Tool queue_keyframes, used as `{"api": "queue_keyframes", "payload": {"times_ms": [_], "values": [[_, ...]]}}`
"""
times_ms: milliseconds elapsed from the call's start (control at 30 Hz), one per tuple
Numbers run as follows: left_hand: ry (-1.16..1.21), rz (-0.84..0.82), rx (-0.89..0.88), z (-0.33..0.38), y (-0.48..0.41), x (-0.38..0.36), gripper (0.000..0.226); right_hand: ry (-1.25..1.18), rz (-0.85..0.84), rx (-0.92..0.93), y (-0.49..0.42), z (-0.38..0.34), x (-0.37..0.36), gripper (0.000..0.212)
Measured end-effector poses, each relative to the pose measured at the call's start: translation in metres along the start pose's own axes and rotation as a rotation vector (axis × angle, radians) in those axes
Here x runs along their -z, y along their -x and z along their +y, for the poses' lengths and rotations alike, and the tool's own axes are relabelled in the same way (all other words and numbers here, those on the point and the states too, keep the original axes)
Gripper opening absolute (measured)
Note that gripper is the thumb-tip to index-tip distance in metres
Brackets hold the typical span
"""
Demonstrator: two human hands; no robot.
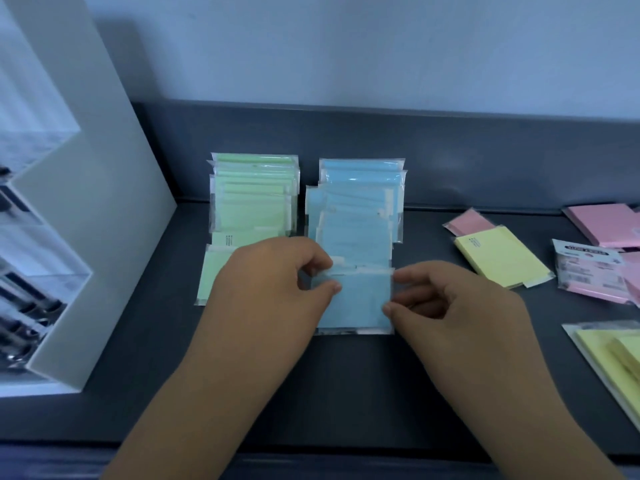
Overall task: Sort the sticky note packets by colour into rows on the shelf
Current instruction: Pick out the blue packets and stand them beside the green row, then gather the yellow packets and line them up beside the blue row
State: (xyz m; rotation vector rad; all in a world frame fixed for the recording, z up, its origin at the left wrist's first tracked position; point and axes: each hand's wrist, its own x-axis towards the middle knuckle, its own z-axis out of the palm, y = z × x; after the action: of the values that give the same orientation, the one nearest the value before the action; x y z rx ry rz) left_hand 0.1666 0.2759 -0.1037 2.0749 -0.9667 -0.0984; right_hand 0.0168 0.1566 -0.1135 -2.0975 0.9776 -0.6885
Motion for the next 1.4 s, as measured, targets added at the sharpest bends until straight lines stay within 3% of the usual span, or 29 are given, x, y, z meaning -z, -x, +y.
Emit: {"api": "queue_keyframes", "payload": {"times_ms": [333, 567, 1033, 1400], "values": [[-0.124, -0.031, -0.048, 0.001, 0.000, -0.004, 0.022, 0.107, 0.000, -0.020, 0.002, -0.005, -0.003, 0.036], [-0.143, 0.048, -0.093, 0.005, 0.006, -0.006, 0.046, 0.129, 0.086, 0.027, 0.009, -0.011, -0.003, 0.021], [-0.142, 0.073, -0.283, 0.019, 0.010, -0.004, 0.030, 0.089, 0.202, 0.061, 0.017, -0.007, 0.028, 0.038], [-0.115, -0.007, -0.454, 0.071, 0.014, -0.034, 0.027, 0.047, 0.269, -0.005, 0.029, 0.032, 0.084, 0.028]]}}
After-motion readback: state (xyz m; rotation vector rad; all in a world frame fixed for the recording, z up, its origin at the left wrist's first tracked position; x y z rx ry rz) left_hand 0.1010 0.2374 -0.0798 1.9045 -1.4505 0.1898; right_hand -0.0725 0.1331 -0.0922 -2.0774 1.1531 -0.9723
